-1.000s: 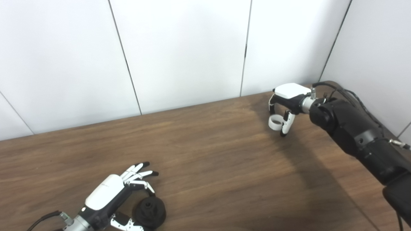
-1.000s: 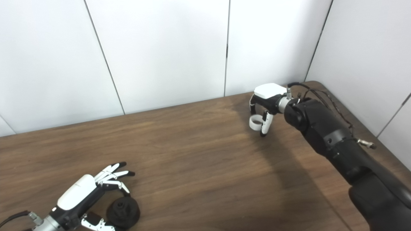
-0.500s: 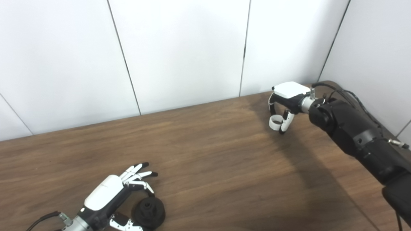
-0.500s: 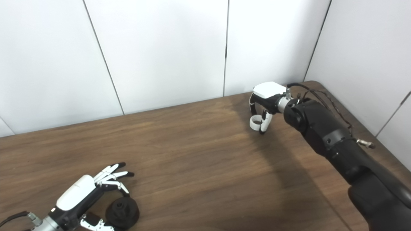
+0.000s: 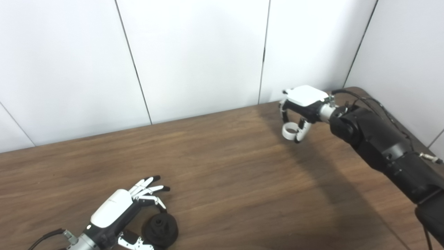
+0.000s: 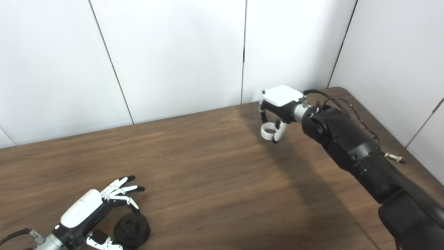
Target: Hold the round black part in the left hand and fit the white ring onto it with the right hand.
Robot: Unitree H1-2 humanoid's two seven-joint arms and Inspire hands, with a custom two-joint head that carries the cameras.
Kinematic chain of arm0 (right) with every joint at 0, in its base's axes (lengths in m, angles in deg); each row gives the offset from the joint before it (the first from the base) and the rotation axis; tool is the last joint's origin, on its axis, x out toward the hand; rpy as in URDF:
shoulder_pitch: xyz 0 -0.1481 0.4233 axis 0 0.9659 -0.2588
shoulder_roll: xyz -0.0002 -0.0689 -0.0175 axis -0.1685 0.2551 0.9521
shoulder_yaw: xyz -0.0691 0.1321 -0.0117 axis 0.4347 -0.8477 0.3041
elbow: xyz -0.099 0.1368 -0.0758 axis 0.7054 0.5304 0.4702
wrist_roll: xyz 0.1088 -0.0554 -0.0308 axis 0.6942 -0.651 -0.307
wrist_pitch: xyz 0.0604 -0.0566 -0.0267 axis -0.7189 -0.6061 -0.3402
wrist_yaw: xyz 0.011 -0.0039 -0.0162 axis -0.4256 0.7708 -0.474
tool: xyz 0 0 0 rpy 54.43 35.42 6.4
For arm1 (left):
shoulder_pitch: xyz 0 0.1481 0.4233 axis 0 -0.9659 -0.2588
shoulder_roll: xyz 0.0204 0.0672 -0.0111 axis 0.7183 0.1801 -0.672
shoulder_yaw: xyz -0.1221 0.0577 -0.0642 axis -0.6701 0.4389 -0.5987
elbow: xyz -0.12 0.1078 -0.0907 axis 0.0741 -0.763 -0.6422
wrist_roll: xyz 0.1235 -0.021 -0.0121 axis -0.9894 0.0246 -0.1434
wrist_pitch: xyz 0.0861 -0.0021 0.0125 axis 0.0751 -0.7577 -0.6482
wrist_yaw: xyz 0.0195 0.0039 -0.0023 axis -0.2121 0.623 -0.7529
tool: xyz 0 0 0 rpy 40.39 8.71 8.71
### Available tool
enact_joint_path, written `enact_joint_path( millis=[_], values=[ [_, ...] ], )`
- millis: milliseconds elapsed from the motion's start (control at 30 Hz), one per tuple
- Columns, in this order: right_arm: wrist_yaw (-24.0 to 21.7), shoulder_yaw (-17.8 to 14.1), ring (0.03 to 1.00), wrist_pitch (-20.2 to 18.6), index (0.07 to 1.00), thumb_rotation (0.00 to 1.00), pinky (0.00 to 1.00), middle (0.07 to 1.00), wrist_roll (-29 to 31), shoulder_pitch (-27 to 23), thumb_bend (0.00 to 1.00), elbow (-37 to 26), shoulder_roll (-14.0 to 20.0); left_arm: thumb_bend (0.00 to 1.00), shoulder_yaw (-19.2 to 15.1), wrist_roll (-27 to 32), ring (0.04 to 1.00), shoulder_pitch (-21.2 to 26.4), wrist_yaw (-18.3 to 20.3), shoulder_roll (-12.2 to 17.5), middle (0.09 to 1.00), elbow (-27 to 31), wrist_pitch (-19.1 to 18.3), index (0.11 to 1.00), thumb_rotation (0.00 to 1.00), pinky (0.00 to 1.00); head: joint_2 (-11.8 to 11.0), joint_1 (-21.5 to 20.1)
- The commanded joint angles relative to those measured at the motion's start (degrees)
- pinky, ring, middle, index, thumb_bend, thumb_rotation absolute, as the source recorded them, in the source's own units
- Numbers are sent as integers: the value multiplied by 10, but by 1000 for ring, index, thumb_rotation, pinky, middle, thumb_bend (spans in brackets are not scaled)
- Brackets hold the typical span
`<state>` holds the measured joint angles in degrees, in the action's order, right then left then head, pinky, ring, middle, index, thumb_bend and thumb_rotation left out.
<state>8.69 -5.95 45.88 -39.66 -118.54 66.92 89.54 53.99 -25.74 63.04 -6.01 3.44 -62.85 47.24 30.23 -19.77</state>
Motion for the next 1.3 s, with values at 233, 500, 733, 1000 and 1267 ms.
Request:
enact_joint_path(
  millis=[233,500,733,1000,1267],
  values=[
    [-34,-5,1000,44,481,141,1000,862,13,-37,526,-127,-25,525,1,-17,1000,0,11,9,873,-20,-9,482,56,1000,1,11],
    [-67,0,1000,91,480,142,1000,857,43,-34,526,-213,-65,525,-9,-29,1000,1,31,-9,880,-23,-9,482,56,1000,20,69],
    [-103,16,1000,120,479,142,1000,847,94,-26,526,-273,-114,525,-34,-52,1000,-5,80,-33,884,16,-30,483,56,1000,36,123],
    [-139,29,1000,136,479,145,1000,841,130,-21,526,-302,-154,525,-53,-74,1000,-6,103,-62,874,33,-38,482,56,1000,49,177],
    [-153,38,1000,148,479,144,1000,844,149,-10,526,-310,-177,525,-61,-88,1000,-5,130,-86,886,65,-68,482,57,1000,63,223]
  ],
)
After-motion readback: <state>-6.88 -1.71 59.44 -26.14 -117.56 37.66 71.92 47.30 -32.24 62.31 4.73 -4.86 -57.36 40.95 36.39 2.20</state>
